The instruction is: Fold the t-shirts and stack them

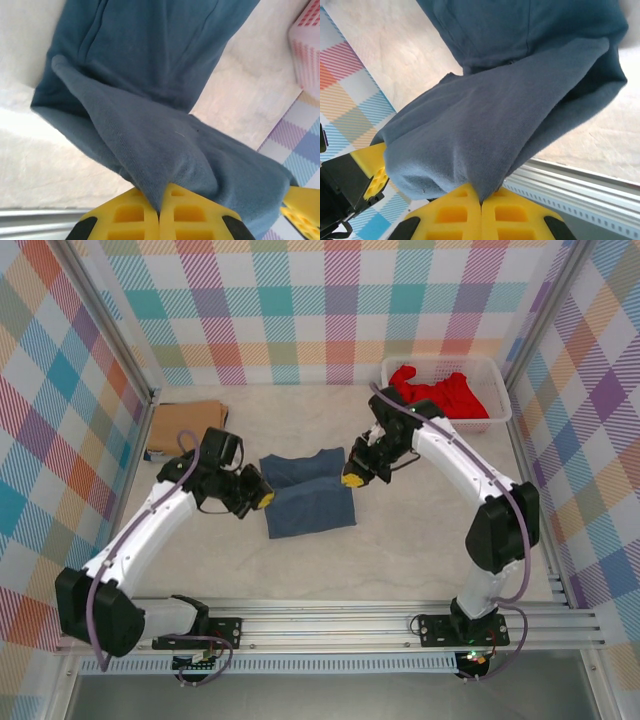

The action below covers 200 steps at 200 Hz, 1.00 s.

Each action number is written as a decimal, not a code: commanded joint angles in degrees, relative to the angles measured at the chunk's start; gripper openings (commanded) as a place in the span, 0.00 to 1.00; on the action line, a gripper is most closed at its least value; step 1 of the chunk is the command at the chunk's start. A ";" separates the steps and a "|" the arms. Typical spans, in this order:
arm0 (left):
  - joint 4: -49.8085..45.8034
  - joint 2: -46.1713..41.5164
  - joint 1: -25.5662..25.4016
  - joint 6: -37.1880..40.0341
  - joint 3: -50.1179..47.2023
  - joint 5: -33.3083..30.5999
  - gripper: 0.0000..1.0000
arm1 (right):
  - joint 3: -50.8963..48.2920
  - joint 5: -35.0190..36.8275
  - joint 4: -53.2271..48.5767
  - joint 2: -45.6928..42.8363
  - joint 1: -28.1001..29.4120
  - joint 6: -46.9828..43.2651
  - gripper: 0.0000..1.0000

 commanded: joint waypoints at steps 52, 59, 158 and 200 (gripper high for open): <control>10.48 26.52 8.75 4.20 14.63 0.13 0.02 | 36.63 -3.54 -1.68 32.90 -3.87 0.19 0.03; 9.64 30.52 9.18 5.74 17.55 0.27 0.04 | 42.38 -2.86 -3.88 37.45 -4.19 -0.28 0.11; 2.00 23.98 11.23 15.12 15.17 -7.53 0.53 | 17.96 14.17 8.99 18.87 -5.23 -9.93 0.47; 16.82 24.18 12.70 12.04 3.92 0.42 0.44 | 6.28 13.53 18.92 17.54 -3.10 -14.05 0.44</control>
